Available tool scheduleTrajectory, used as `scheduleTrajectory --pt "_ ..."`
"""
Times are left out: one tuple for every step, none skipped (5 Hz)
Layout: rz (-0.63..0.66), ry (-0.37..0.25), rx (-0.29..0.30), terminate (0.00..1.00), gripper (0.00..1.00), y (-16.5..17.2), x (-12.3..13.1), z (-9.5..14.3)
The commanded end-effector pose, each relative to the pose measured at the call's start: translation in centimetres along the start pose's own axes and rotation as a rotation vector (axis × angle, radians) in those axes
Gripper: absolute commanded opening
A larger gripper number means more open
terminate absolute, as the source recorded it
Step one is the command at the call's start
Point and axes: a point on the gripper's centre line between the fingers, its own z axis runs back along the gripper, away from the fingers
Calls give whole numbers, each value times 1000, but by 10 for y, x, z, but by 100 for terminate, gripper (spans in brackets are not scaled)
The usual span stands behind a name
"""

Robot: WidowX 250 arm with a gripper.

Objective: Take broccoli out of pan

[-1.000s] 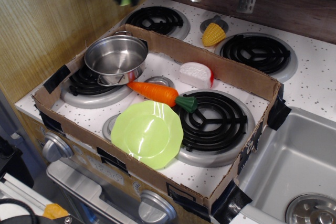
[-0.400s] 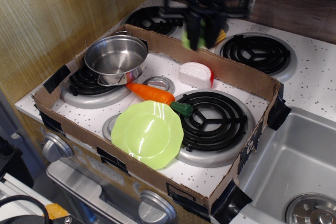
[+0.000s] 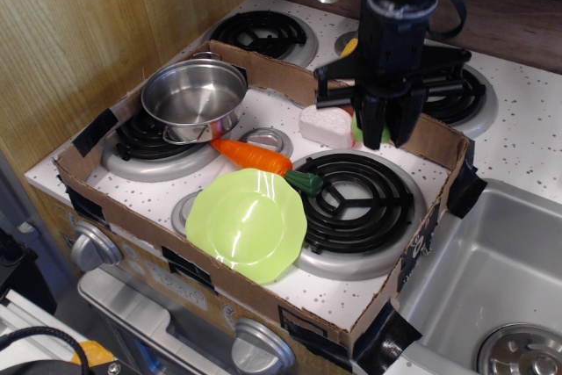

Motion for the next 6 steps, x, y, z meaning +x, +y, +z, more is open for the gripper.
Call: scheduleTrajectory --pt "21 18 -110 0 0 -5 -7 -10" --pt "32 45 -144 0 0 3 -11 -20" --pt "32 -26 -118 0 0 9 -17 -28" --pt "41 -18 -81 0 100 9 -20 -24" --pt "24 -19 -25 0 100 7 -13 -9" --pt "19 -7 1 0 100 3 -9 7"
